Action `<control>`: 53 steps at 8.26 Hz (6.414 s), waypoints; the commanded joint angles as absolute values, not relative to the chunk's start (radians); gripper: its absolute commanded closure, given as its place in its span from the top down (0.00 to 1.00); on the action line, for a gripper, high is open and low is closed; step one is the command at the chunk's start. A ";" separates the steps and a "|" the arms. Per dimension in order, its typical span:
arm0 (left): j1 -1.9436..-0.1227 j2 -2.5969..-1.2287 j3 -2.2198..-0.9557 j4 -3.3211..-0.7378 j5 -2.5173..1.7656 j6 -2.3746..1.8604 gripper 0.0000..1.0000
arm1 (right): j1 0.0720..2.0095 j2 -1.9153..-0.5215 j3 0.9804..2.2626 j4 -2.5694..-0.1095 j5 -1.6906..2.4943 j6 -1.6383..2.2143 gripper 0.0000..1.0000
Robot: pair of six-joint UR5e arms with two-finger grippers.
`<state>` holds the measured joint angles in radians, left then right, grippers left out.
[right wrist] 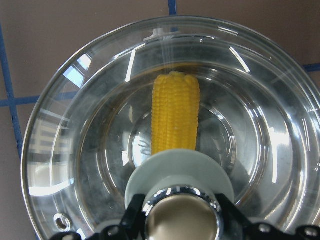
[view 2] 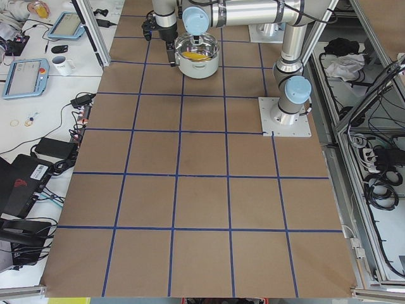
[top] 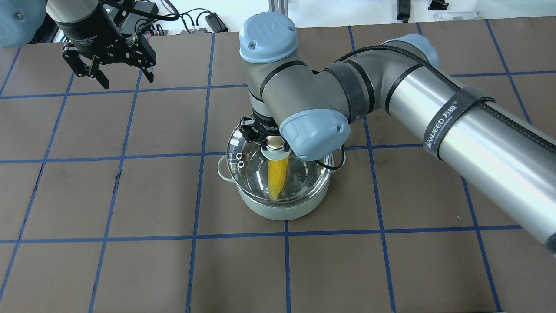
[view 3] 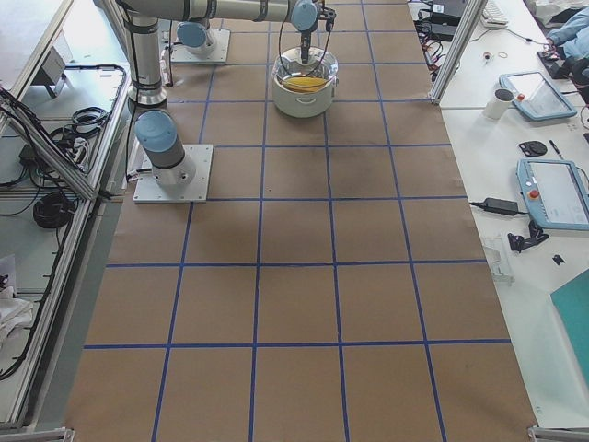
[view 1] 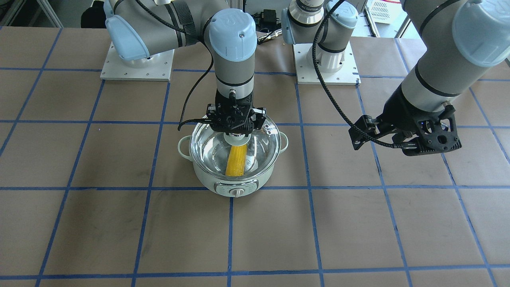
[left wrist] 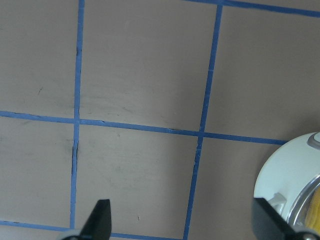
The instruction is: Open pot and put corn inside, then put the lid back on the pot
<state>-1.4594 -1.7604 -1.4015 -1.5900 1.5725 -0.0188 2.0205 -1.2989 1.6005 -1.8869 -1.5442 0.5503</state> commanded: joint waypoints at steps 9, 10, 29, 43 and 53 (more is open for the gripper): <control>-1.459 -1.764 -1.404 -1.588 1.577 -0.020 1.00 | 2.023 -1.301 1.621 -1.893 -1.562 0.563 0.07; -1.459 -1.764 -1.404 -1.588 1.577 -0.020 1.00 | 2.023 -1.299 1.621 -1.896 -1.562 0.563 0.07; -1.466 -1.737 -1.396 -1.588 1.577 -0.017 1.00 | 1.614 -1.612 1.519 -1.467 -1.571 0.152 1.00; -1.468 -1.647 -1.407 -1.614 1.601 -0.020 1.00 | 1.618 -1.618 1.528 -1.465 -1.568 0.153 1.00; -1.466 -1.651 -1.416 -1.608 1.600 -0.023 1.00 | 1.623 -1.617 1.528 -1.463 -1.568 0.152 1.00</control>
